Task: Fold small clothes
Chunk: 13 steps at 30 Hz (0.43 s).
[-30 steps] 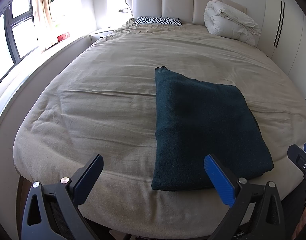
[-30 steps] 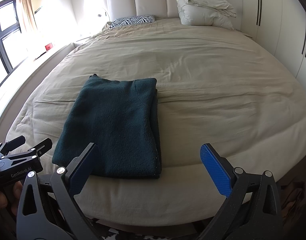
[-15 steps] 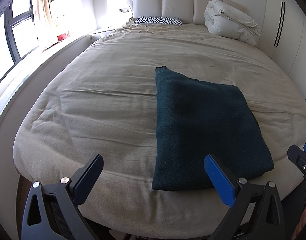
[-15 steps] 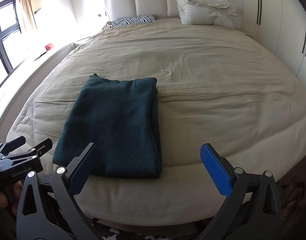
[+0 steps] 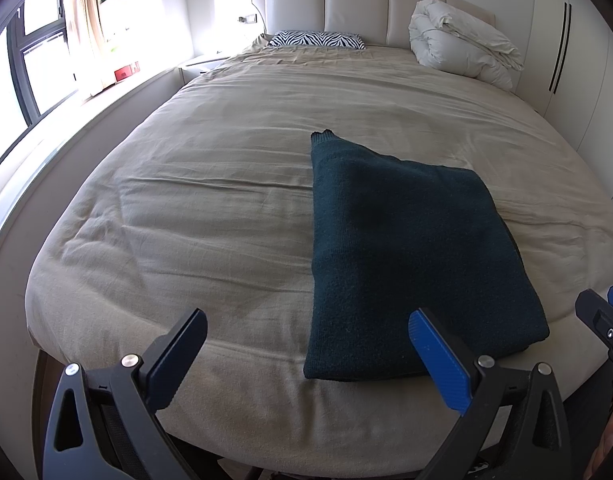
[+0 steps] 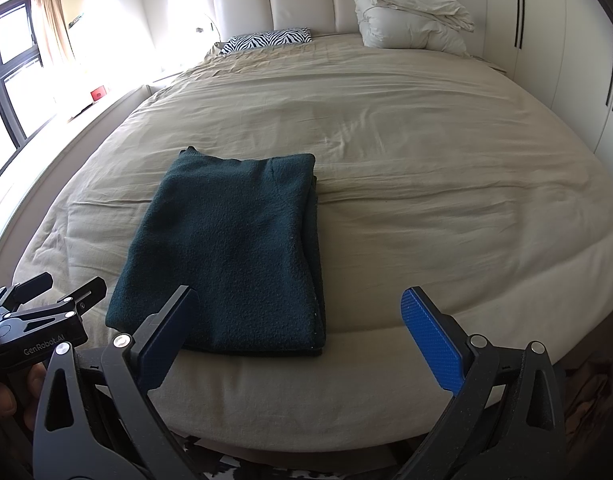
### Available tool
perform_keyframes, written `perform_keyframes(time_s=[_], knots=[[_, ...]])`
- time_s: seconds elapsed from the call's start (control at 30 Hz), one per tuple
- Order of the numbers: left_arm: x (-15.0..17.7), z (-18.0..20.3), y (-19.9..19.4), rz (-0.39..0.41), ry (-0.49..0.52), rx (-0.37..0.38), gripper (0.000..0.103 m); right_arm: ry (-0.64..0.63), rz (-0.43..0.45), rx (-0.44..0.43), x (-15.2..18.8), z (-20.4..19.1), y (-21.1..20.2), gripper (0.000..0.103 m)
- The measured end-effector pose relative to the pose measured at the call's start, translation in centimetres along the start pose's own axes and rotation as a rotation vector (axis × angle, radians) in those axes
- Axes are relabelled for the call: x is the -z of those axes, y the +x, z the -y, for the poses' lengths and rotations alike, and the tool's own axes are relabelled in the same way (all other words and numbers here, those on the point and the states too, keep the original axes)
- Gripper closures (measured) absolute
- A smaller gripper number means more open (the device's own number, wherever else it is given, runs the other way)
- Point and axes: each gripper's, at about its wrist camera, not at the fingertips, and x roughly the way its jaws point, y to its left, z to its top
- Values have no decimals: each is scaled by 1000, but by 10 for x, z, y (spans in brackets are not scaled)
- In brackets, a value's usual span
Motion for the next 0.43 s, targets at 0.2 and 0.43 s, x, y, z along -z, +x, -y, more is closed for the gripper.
perform_keyframes(time_s=[0.2,0.43], knots=[[-1,-4,3,-6,0,1,0,0,-1,0,1,-1,0,0],[-3,-7,3,-5,3,-3,0,1,-5,-2,5,-4,2,0]])
